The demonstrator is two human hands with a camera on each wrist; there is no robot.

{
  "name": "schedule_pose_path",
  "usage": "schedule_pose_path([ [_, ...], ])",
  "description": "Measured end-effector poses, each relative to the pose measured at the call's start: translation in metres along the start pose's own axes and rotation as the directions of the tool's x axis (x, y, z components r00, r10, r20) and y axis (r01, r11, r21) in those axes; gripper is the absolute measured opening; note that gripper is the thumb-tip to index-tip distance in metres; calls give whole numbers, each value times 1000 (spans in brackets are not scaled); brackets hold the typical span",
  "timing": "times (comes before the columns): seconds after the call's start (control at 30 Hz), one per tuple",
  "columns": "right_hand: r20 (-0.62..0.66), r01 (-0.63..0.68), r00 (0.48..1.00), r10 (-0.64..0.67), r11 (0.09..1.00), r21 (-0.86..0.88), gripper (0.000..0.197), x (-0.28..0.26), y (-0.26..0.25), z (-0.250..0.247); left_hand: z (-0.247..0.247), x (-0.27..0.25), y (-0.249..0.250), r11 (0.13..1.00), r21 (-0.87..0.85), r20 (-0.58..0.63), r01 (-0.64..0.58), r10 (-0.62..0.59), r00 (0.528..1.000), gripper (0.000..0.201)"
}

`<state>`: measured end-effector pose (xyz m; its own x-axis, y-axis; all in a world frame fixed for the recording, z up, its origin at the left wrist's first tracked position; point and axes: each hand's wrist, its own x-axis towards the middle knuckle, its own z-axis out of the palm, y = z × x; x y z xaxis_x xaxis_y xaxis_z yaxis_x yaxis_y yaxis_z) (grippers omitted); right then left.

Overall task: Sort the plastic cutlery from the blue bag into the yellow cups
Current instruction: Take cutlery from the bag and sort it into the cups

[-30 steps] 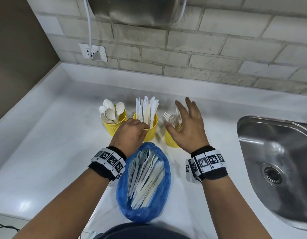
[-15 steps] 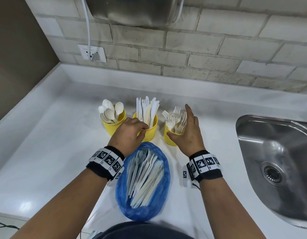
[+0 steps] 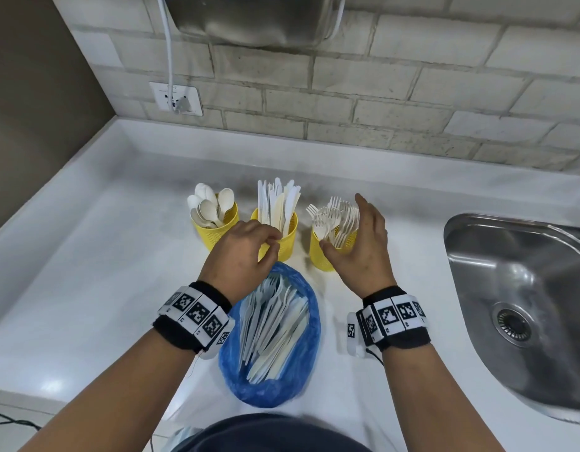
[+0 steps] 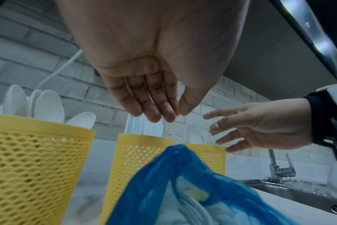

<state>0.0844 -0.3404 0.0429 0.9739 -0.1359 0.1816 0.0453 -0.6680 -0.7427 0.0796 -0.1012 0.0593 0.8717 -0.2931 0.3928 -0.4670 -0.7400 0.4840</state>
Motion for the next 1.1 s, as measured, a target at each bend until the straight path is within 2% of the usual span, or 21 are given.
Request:
schedule_pose_path([
  [0.1,-113,80,991,-75,996,44,67,-17,-9,-10,-9,-21,5,999,-50,114,13,-8,993,12],
  [0.17,-170,160,974,-150,986,45,43,-32,-16,-11,-12,-39,4,999,-37,244,36,-26,969,7],
  [0.2,-158,184,972,-174,982,48,32,-40,-20,-10,-12,-47,3,999,-23,306,43,-34,951,7],
  [0.27,-25,195,981,-194,977,90,16,-57,-28,-7,-8,-64,-2,1000,5,419,29,-28,907,15],
  [0.33,199,206,952,-230,969,135,8,-74,-34,-2,-4,-79,-7,998,51,520,-22,-8,854,24],
  [0.4,417,216,874,-249,968,125,10,-90,-38,7,-2,-91,-11,994,93,565,-59,-4,825,30],
  [0.47,584,222,785,-206,974,44,17,-105,-39,18,-4,-99,-14,988,123,568,-89,4,823,30],
  [0.53,684,249,714,-147,967,-51,27,-118,-37,27,-9,-104,-17,973,186,587,-134,-1,810,26],
  [0.57,709,249,695,-119,965,-82,32,-124,-35,31,-12,-105,-18,964,222,598,-147,-16,802,26],
  [0.63,724,214,688,-54,968,-131,37,-132,-32,35,-14,-106,-19,939,304,616,-160,-66,785,36],
  [0.7,718,160,696,26,969,-190,44,-136,-29,37,-17,-107,-21,905,389,649,-173,-136,748,46],
  [0.83,648,44,739,184,947,-318,47,-141,-30,38,-24,-112,-31,898,420,696,-131,-226,681,43],
  [0.87,619,6,753,225,938,-347,47,-141,-31,38,-26,-112,-32,898,423,690,-118,-235,685,43],
  [0.93,565,-71,772,290,924,-376,46,-143,-33,41,-30,-110,-31,897,428,654,-113,-221,723,38],
  [1.0,534,-127,773,342,909,-397,44,-144,-36,43,-31,-108,-30,902,417,612,-113,-187,769,30],
  [1.1,495,-188,769,404,883,-430,42,-147,-42,48,-25,-104,-27,945,321,566,-64,-138,813,32],
])
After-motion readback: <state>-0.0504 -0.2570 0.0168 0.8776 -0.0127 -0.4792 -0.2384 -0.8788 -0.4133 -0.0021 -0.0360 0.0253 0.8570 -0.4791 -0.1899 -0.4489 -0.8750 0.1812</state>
